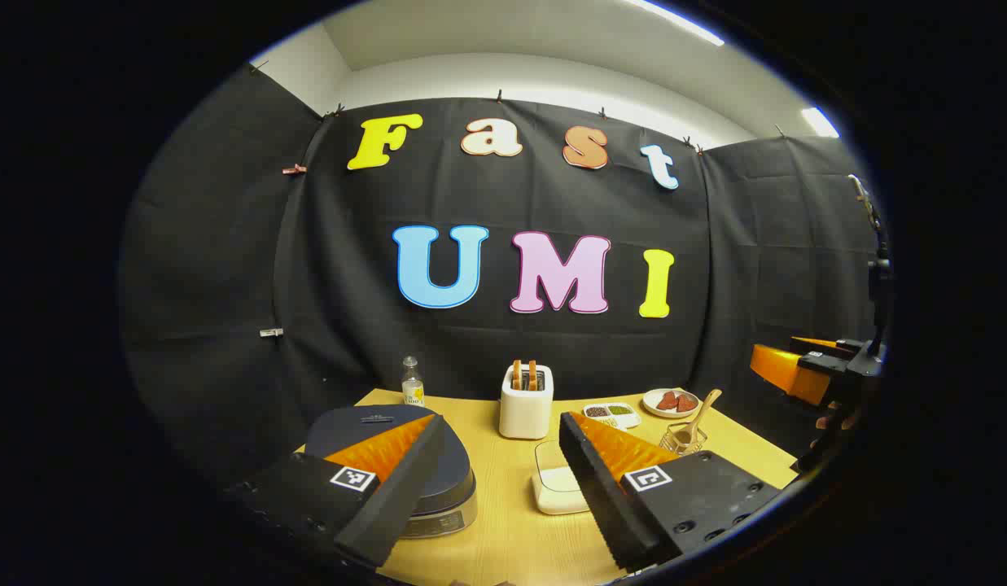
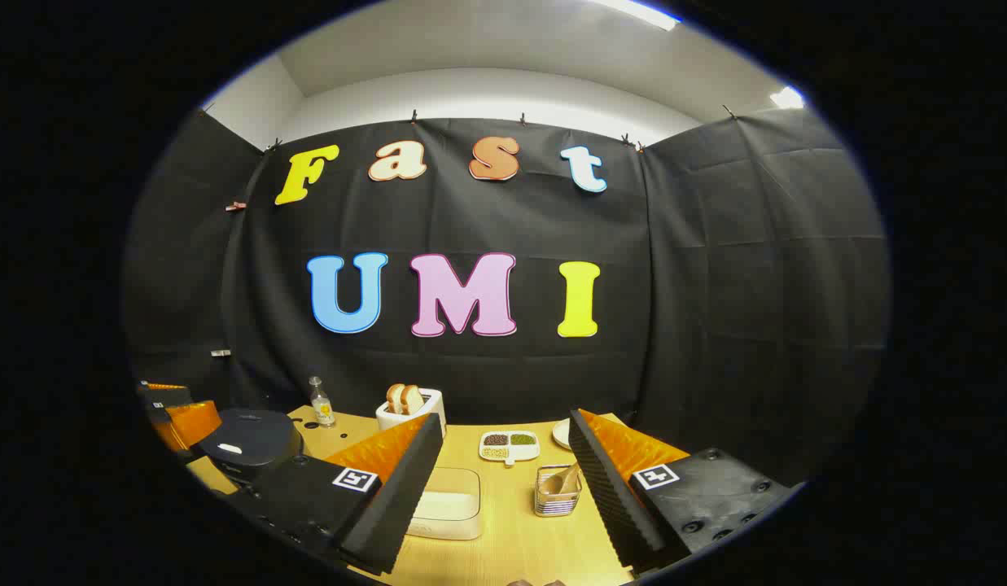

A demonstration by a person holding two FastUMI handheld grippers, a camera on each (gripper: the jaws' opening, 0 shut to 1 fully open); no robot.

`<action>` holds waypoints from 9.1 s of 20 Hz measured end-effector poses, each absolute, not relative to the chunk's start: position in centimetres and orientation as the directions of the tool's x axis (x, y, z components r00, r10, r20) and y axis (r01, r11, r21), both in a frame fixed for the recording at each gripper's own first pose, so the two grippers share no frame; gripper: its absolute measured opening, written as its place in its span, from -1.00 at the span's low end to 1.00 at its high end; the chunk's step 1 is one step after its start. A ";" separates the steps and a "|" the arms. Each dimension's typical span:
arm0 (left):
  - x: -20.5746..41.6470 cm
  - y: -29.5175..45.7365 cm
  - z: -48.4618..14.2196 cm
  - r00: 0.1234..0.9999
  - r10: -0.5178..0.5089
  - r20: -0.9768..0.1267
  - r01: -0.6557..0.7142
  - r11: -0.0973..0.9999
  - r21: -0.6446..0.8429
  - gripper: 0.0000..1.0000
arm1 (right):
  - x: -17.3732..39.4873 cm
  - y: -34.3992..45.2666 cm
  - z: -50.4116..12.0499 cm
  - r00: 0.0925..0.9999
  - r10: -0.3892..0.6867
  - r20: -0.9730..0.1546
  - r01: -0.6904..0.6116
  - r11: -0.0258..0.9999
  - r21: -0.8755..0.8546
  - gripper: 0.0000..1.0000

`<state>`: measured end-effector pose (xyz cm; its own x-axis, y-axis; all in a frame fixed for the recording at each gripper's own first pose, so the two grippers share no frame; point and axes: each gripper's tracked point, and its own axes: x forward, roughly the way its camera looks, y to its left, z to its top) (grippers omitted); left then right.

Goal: Close the left gripper, press the button to open the rice cooker; take a wooden spoon from the chopstick holder with the right hand, scoop a spoonful of rice and pour it into the rice cooker, then put the wooden spoon back into the chopstick holder.

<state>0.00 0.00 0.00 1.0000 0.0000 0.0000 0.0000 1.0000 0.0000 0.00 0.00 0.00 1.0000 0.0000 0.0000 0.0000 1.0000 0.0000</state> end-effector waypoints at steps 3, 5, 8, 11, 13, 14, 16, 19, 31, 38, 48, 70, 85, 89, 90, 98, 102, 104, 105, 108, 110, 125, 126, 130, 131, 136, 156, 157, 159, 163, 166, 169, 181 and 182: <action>0.1 0.5 0.3 1.000 0.008 0.006 -0.008 1.000 0.013 0.90 | 0.2 0.6 -0.3 1.000 0.010 0.002 -0.010 1.000 -0.017 0.95; 0.2 0.7 0.3 1.000 0.010 0.009 -0.010 1.000 0.011 0.90 | 0.2 0.8 0.0 1.000 0.015 0.012 -0.015 1.000 -0.009 0.95; 0.4 0.9 0.4 1.000 0.003 0.011 -0.004 1.000 0.010 0.90 | 0.3 1.3 0.5 0.999 0.017 0.031 -0.016 1.000 -0.010 0.95; 0.8 1.2 0.6 1.000 -0.016 0.017 0.016 1.000 0.013 0.90 | 0.0 1.0 1.0 0.999 0.004 0.046 -0.004 1.000 -0.008 0.95; 1.3 1.5 0.8 0.999 -0.026 0.019 0.025 0.999 0.021 0.90 | -0.4 0.4 1.1 0.999 -0.015 0.052 0.016 1.000 -0.014 0.95; 1.4 1.7 0.9 0.999 -0.027 0.018 0.027 0.999 0.027 0.90 | -0.7 0.1 1.1 0.998 -0.024 0.051 0.025 1.000 -0.016 0.95; 1.8 2.1 1.2 0.999 -0.032 0.021 0.031 0.999 0.035 0.90 | -1.1 -0.8 1.1 0.997 -0.050 0.052 0.051 0.999 -0.015 0.96; 2.2 2.4 1.3 0.999 -0.037 0.024 0.036 0.999 0.040 0.90 | -1.6 -2.0 1.2 0.995 -0.085 0.056 0.086 0.996 -0.009 0.95; 4.0 6.4 2.6 1.000 0.003 -0.023 -0.004 1.000 -0.025 0.40 | -3.2 -3.4 0.2 0.990 -0.135 0.048 0.136 0.991 -0.006 0.95; 5.2 12.2 -0.4 0.987 0.056 -0.149 -0.065 0.996 -0.059 -0.72 | -4.1 -4.0 -0.9 0.988 -0.152 0.017 0.152 0.988 -0.013 0.96; 8.0 12.5 -9.1 0.906 -0.083 -0.416 0.018 0.988 -0.156 -0.89 | -4.6 -4.4 -3.0 0.982 -0.184 -0.042 0.184 0.983 -0.013 0.95; 7.2 12.1 -12.8 0.852 -0.071 -0.519 0.002 0.991 -0.133 -0.88 | -4.5 -3.1 -4.9 0.983 -0.151 -0.105 0.146 0.988 -0.051 0.92; 6.8 10.1 1.1 0.972 0.138 -0.189 -0.155 0.985 -0.081 -0.70 | 7.6 -6.6 -4.3 0.990 -0.073 -0.124 0.077 0.997 0.022 0.96; 6.7 8.6 1.4 0.970 0.176 -0.170 -0.186 0.981 -0.045 -0.01 | 11.9 -9.0 -6.3 0.981 -0.076 -0.178 0.091 0.993 0.077 0.96; 6.7 7.9 1.4 0.968 0.182 -0.173 -0.193 0.980 -0.053 0.17 | 12.8 -9.5 -6.9 0.977 -0.077 -0.198 0.097 0.991 0.094 0.96; 7.4 3.1 0.3 0.950 0.223 -0.220 -0.237 0.971 -0.042 0.93 | 18.5 -14.3 -13.6 0.922 -0.073 -0.379 0.176 0.954 0.244 0.96; 7.5 1.0 -0.6 0.934 0.254 -0.252 -0.273 0.961 -0.042 0.93 | 20.6 -15.5 -16.9 0.892 -0.045 -0.450 0.191 0.939 0.285 0.97; 7.2 0.1 -1.2 0.923 0.272 -0.272 -0.295 0.955 -0.045 0.94 | 21.5 -15.9 -18.8 0.871 -0.024 -0.491 0.200 0.929 0.310 0.97; 7.0 -0.3 -1.6 0.917 0.282 -0.283 -0.306 0.951 -0.044 0.94 | 21.9 -16.0 -19.6 0.862 -0.013 -0.507 0.205 0.923 0.324 0.97; 6.0 -1.6 -2.9 0.895 0.312 -0.319 -0.338 0.941 -0.028 0.93 | 23.5 -16.5 -22.0 0.838 0.008 -0.546 0.224 0.907 0.358 0.97; 4.9 -2.0 -4.1 0.874 0.340 -0.348 -0.361 0.933 0.005 0.93 | 24.6 -16.6 -23.2 0.825 0.019 -0.565 0.241 0.892 0.382 0.97; 2.8 -5.9 -7.8 0.839 0.336 -0.428 -0.372 0.928 0.001 0.93 | 26.8 -15.4 -25.0 0.804 0.056 -0.592 0.278 0.845 0.457 -0.59; 2.8 -5.9 -7.9 0.839 0.334 -0.430 -0.373 0.928 -0.007 0.93 | 26.9 -15.3 -24.3 0.822 0.052 -0.567 0.259 0.853 0.453 -0.58; 2.8 -5.3 -8.5 0.844 0.316 -0.434 -0.370 0.928 -0.045 0.93 | 26.3 -14.3 -19.8 0.868 0.072 -0.491 0.194 0.862 0.469 -0.65; 2.8 -4.9 -8.6 0.844 0.313 -0.435 -0.371 0.927 -0.052 0.93 | 26.1 -14.1 -18.7 0.879 0.074 -0.472 0.180 0.864 0.471 -0.65; 2.6 -3.0 -8.9 0.856 0.289 -0.428 -0.355 0.931 -0.081 0.93 | 24.6 -11.9 -14.8 0.909 0.077 -0.410 0.128 0.885 0.449 -0.65; -1.1 7.7 -18.4 0.806 0.235 -0.543 -0.382 0.908 -0.174 0.91 | 19.9 7.1 -20.6 0.798 0.293 -0.527 -0.163 0.946 0.279 -0.65; -1.3 8.0 -19.1 0.802 0.232 -0.551 -0.383 0.907 -0.176 0.91 | 19.7 7.3 -21.3 0.794 0.287 -0.536 -0.185 0.954 0.236 -0.65; -1.5 8.3 -20.3 0.791 0.223 -0.570 -0.377 0.911 -0.168 0.84 | 19.3 8.0 -22.7 0.792 0.274 -0.545 -0.213 0.961 0.175 -0.65; -1.3 8.4 -20.8 0.794 0.200 -0.574 -0.342 0.928 -0.150 0.92 | 19.1 9.6 -24.4 0.793 0.245 -0.558 -0.224 0.969 0.106 -0.64; -1.0 8.3 -20.6 0.803 0.175 -0.570 -0.338 0.921 -0.193 0.91 | 18.4 11.3 -25.7 0.764 0.248 -0.595 -0.221 0.968 0.119 -0.65; -1.1 8.5 -20.9 0.805 0.166 -0.570 -0.344 0.912 -0.221 0.92 | 18.1 13.4 -26.3 0.730 0.263 -0.631 -0.174 0.964 0.201 -0.72; -3.0 12.3 -20.5 0.808 0.215 -0.549 -0.383 0.899 -0.213 0.92 | 19.0 17.3 -27.5 0.649 0.283 -0.706 0.034 0.916 0.399 -0.64; -3.2 12.4 -20.5 0.808 0.217 -0.548 -0.385 0.898 -0.214 0.92 | 19.0 17.8 -27.4 0.637 0.312 -0.705 0.054 0.894 0.444 -0.65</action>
